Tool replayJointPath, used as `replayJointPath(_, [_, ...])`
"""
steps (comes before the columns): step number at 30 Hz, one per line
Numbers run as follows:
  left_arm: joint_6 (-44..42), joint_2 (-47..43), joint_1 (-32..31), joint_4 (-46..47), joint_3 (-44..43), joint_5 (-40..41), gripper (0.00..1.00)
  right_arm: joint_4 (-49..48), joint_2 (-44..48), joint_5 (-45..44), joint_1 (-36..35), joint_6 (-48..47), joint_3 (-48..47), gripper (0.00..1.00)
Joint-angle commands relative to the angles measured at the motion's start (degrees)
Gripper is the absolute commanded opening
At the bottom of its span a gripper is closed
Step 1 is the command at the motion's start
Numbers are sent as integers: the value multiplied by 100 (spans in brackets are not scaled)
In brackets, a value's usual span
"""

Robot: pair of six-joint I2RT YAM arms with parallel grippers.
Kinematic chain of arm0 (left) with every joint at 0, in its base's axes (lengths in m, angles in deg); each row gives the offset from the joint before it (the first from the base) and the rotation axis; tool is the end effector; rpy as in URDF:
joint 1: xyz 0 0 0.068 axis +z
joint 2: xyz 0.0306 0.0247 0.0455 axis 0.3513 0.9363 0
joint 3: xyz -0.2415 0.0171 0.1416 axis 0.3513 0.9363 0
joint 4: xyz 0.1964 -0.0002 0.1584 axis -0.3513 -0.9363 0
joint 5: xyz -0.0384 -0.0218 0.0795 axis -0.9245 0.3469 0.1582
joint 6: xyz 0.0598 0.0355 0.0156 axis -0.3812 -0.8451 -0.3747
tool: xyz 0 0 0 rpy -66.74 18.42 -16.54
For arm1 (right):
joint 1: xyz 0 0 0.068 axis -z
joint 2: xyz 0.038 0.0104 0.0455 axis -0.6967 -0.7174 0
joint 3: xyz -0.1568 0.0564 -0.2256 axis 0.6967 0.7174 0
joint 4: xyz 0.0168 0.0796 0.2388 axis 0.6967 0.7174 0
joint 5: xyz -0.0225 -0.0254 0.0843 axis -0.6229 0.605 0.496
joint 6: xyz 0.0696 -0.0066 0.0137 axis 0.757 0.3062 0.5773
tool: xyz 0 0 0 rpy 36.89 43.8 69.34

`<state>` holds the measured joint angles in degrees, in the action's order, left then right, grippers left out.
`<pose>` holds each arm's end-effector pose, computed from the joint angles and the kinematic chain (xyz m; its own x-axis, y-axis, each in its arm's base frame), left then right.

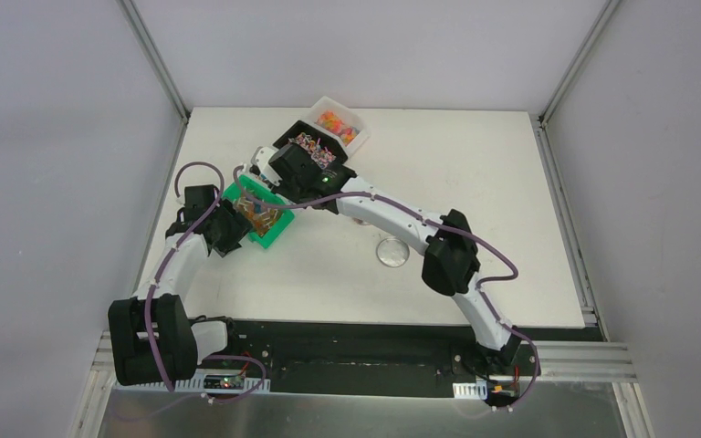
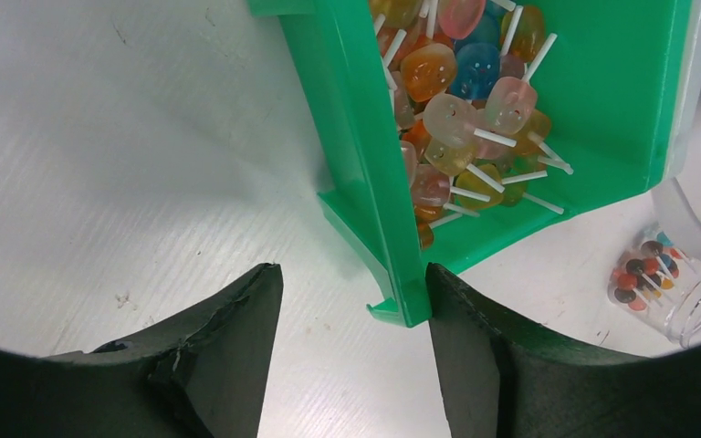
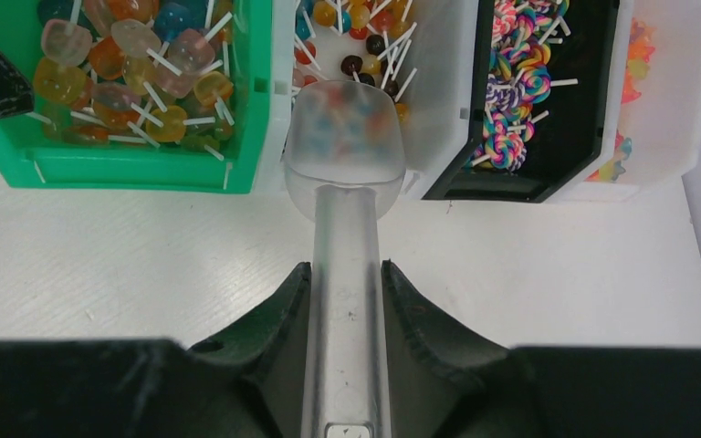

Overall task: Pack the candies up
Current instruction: Scoop the fake candies from the storage box.

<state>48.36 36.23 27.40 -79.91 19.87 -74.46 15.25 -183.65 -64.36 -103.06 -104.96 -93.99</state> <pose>0.2254 0.0200 0.1921 -0.6077 -0.6921 -0.3894 -0.5446 0.7201 -0.4300 0.2809 0.4344 0.2822 -0.0898 -0.7950 -0.5999 -0.8026 0.4144 -0.4290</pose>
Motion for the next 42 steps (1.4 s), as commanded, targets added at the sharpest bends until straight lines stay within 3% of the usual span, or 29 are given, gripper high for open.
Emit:
replayJointPath(1, [32, -25, 21, 100, -4, -114, 59, -23, -154, -111, 5, -14, -455, 0])
replayJointPath(11, [-19, -1, 20, 115, -19, -215, 48, -121, -678, -32, 9, -86, -791, 0])
replayJointPath(23, [-90, -50, 20, 199, -3, -343, 47, -960, -1150, -8, 18, 13, -746, 0])
replayJointPath(28, [-111, -103, 20, 198, -4, -316, 47, -1601, -980, -89, 35, 278, -183, 0])
replayJointPath(37, [-161, -126, 20, 201, -54, -327, 50, -3674, 55, 101, 121, 674, 1967, 0])
replayJointPath(42, [-170, -142, 25, 191, -74, -296, 52, -4049, 239, 42, 140, 742, 2293, 0])
